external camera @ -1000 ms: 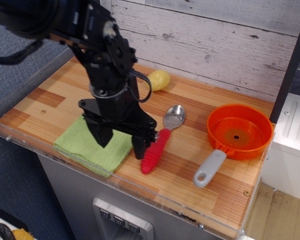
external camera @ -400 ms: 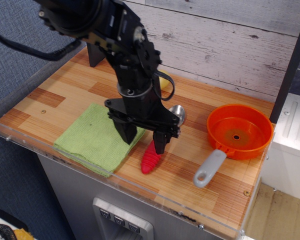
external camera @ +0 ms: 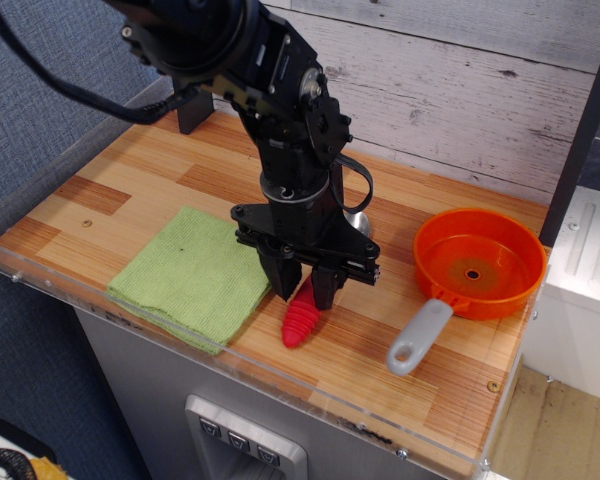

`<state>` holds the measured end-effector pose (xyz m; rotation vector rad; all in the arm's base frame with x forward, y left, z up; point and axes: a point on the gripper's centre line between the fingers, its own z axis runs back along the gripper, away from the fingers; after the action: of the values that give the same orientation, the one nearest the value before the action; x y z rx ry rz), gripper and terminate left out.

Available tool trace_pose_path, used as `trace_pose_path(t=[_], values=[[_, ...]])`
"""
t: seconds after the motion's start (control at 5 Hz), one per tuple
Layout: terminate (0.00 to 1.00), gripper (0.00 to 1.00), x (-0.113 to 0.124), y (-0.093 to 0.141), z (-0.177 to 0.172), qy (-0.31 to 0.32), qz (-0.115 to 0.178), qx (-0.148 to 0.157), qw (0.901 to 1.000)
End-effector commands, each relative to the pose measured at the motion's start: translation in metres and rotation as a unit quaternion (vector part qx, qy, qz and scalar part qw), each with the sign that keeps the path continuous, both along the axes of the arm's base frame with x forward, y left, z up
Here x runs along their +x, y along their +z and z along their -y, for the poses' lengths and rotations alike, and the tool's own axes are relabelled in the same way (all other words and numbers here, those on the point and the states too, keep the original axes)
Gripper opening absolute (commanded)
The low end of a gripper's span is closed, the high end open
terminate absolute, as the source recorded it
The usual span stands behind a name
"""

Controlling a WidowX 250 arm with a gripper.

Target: Place the spatula just behind the green cloth

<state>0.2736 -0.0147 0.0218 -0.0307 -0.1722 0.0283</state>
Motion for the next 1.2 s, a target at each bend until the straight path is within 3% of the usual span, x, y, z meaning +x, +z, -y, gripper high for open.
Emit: trace_pose_path(t=[0.0,0.2,0.4,1.0], values=[[0.00,1.00,0.009,-0.004,0.003,-0.005,-0.001,0.007,1.0000],[0.00,1.00,0.010,-0.008,0.003,-0.002,-0.005,0.007,1.0000],[0.00,0.00,0.011,-0.011,0.005,-0.007,-0.005,0.012,0.9999],[0.00,0.00,0.009,0.008,-0.001,0.004,0.010,0.002,0.9999]])
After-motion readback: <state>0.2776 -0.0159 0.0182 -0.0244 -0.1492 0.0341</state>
